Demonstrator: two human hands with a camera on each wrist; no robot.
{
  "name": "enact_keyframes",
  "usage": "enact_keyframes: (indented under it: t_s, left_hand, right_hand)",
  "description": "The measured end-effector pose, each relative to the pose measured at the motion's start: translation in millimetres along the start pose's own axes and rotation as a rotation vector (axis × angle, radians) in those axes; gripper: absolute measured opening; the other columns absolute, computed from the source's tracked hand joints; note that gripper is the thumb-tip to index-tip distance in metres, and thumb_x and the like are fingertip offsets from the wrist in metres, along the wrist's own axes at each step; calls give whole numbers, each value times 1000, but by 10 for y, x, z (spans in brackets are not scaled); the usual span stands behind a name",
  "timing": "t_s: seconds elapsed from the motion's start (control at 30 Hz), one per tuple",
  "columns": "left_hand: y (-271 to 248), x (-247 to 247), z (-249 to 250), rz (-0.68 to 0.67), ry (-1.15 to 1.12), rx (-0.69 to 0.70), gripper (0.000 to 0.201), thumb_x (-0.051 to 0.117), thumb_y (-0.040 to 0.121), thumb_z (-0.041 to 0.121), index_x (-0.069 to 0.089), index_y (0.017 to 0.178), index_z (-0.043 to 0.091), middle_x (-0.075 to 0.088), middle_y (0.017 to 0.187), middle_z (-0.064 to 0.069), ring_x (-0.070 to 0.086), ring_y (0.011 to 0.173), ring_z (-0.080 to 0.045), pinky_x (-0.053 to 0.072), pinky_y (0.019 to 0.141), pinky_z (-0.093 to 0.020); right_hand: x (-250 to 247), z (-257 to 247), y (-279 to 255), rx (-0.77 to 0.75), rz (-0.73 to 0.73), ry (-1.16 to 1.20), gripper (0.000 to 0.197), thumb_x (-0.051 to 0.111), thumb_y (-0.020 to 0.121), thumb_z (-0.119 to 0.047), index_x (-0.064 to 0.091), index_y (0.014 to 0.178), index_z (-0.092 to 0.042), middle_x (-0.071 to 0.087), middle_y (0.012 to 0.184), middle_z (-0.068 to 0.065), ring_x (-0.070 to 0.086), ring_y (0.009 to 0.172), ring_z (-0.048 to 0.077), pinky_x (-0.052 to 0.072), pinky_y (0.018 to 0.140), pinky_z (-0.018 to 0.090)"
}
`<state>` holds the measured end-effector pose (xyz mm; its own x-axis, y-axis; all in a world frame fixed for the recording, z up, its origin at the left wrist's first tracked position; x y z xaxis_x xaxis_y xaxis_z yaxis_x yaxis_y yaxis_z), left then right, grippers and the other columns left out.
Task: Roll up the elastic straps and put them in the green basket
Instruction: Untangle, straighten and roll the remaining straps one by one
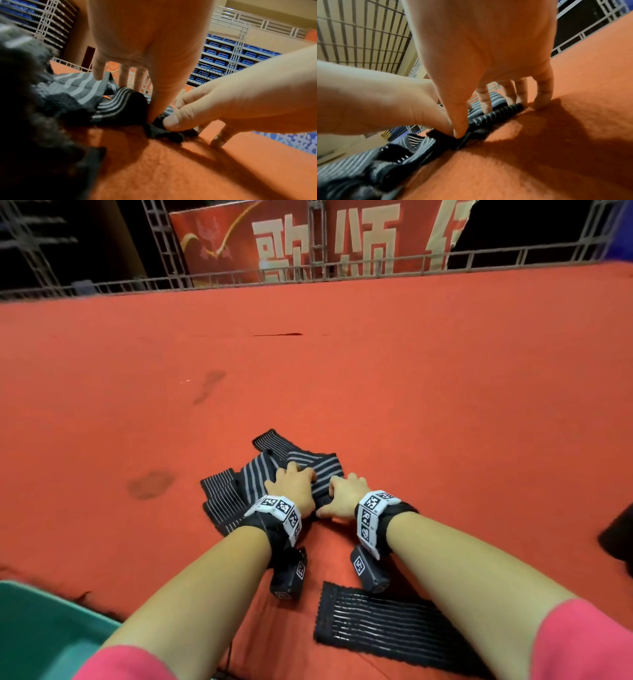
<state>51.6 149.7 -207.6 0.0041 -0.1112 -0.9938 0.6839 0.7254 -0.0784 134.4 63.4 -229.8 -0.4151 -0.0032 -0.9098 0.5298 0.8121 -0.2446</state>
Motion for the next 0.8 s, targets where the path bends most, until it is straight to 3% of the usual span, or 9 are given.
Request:
enact_keyframes:
  t_s: [0.1, 0.2, 0.33, 0.43, 0.57, 0.8]
  left_hand:
    - [15, -6, -52, 26, -8, 20, 43, 64, 84, 20, 52, 124, 31, 41, 132, -4, 42, 121, -31, 41, 99, -50]
    - [9, 12, -93, 7, -53, 9, 37, 60, 84, 24, 52, 120, 27, 42, 129, -5, 48, 113, -33, 46, 92, -47]
    - [-3, 34, -95, 12, -100, -6, 33, 50, 91, 28, 49, 124, 23, 45, 130, -7, 50, 113, -33, 48, 90, -48]
    - [-2, -4, -85, 28, -125, -14, 30, 42, 95, 24, 49, 124, 19, 47, 129, -9, 51, 114, -34, 48, 89, -48]
    - [-4, -68, -87, 40, -126, -4, 27, 40, 96, 16, 48, 121, 14, 54, 120, -13, 55, 109, -36, 51, 86, -50]
    - [-89, -186, -125, 69, -128, -55, 26, 46, 88, 3, 42, 113, 9, 60, 97, -15, 60, 87, -34, 49, 67, -43]
  right_hand:
    - [8, -23, 18, 18, 8, -23, 54, 70, 77, -48, 51, 119, -21, 42, 127, 12, 40, 119, 34, 45, 99, 46]
    - [-11, -9, 12, 17, 4, 12, 37, 64, 77, -43, 53, 106, -24, 45, 120, 12, 44, 114, 34, 46, 94, 41]
    - [-163, 28, -57, -31, 57, 112, 10, 57, 79, -31, 52, 76, -23, 62, 92, 5, 60, 91, 30, 44, 70, 31]
    - [-290, 88, -148, -59, 63, 94, 9, 55, 84, -24, 52, 77, -20, 60, 85, 2, 56, 80, 28, 41, 67, 30]
    - [-461, 239, -252, -56, 91, 58, 19, 58, 84, -27, 47, 70, -20, 60, 85, 3, 59, 84, 29, 40, 66, 30]
    - [-721, 655, -488, 31, 140, 36, 19, 59, 81, -34, 61, 82, -15, 62, 85, 4, 61, 85, 31, 42, 65, 30]
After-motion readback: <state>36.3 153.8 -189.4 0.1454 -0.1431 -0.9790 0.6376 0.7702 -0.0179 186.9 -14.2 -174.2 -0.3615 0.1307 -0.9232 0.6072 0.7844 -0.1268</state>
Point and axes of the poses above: each hand's wrist, its own y-axis towards the middle knuckle, its own x-axis out of the palm, z = x × y, the point moved 10 cm from there along y, towards the middle knuckle
